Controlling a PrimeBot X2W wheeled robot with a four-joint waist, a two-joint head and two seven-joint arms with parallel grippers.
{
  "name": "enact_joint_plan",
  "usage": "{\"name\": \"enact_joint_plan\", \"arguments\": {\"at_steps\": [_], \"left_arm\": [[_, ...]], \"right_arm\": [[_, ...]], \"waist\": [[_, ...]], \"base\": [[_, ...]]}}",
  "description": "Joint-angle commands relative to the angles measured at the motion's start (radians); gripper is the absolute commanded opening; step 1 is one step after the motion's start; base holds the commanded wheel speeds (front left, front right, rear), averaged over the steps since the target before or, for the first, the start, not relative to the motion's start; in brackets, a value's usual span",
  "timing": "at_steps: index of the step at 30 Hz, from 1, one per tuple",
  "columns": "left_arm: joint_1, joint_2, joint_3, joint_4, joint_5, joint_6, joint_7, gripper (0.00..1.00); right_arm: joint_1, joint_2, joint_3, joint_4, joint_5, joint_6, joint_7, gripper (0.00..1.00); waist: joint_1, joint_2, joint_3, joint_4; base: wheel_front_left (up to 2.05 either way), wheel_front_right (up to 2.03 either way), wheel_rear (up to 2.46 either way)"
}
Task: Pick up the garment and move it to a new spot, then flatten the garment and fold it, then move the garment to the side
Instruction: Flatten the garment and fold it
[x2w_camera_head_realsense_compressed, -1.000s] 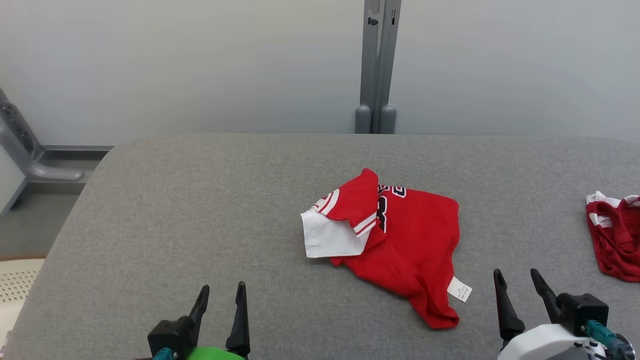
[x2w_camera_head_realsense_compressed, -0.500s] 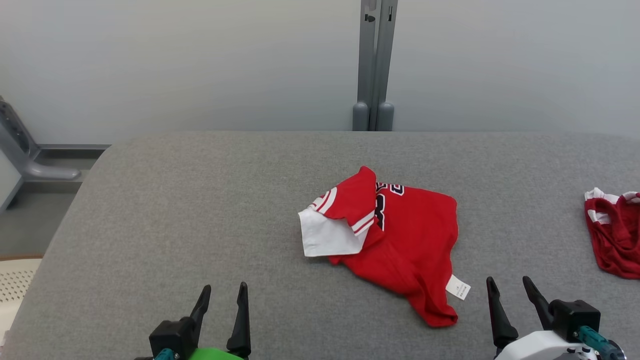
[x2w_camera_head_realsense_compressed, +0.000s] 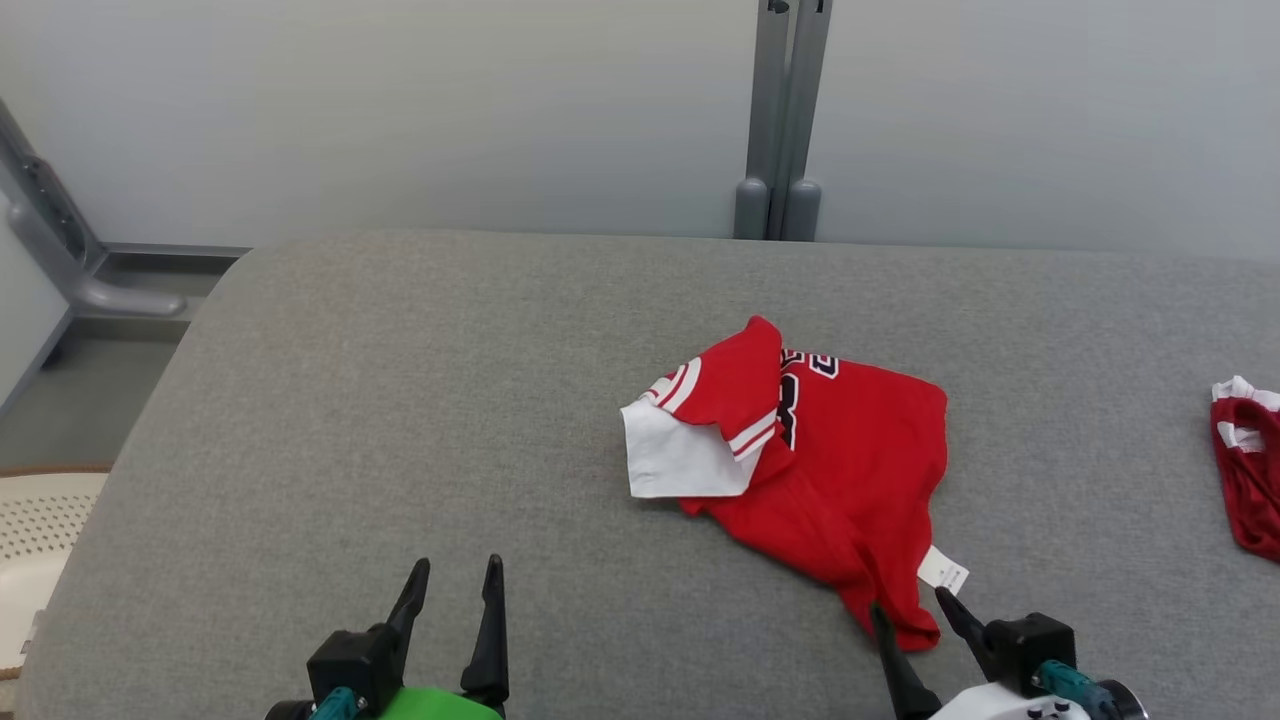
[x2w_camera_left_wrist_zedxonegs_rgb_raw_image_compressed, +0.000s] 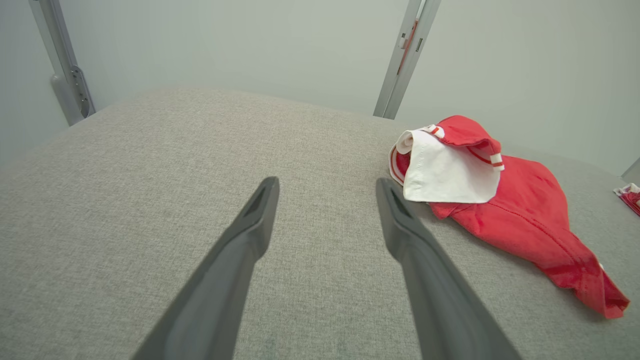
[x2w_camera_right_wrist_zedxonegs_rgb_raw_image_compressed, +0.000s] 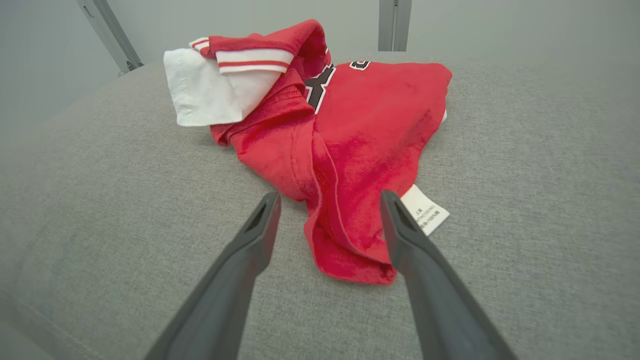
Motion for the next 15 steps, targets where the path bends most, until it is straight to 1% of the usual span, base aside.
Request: {"name": "enact_joint_plan", "arguments": {"at_steps": [1,5,10,13,15], "left_arm": [[-0.021,0.001,-0.002,-0.003,0.013,0.0,0.002,1.0],[-0.033,-0.001,-0.009,-0.006,0.017,0.003,0.004,1.0],[-0.041,-0.005,-0.012,-0.005,0.015,0.005,0.003,1.0],[-0.042,-0.004,-0.011,-0.004,0.012,0.006,0.003,1.0],[-0.043,-0.004,-0.01,-0.005,0.012,0.005,0.002,1.0]], "right_arm": [[-0.027,-0.004,0.011,0.02,-0.015,-0.001,0.001,1.0],[-0.072,-0.004,0.028,0.111,-0.058,-0.001,0.003,1.0],[-0.143,-0.004,0.004,0.244,-0.133,-0.001,-0.001,1.0],[-0.177,-0.004,-0.007,0.31,-0.154,-0.001,-0.005,1.0],[-0.202,-0.004,-0.012,0.348,-0.165,-0.001,-0.012,0.45]], "waist": [[0.0,0.0,0.018,0.022],[0.0,0.0,0.038,0.056],[0.0,0.0,0.059,0.098],[0.0,0.0,0.066,0.114],[0.0,0.0,0.069,0.12]], "base": [[0.0,0.0,0.0],[0.0,0.0,0.0],[0.0,0.0,0.0],[0.0,0.0,0.0],[0.0,0.0,0.0]]}}
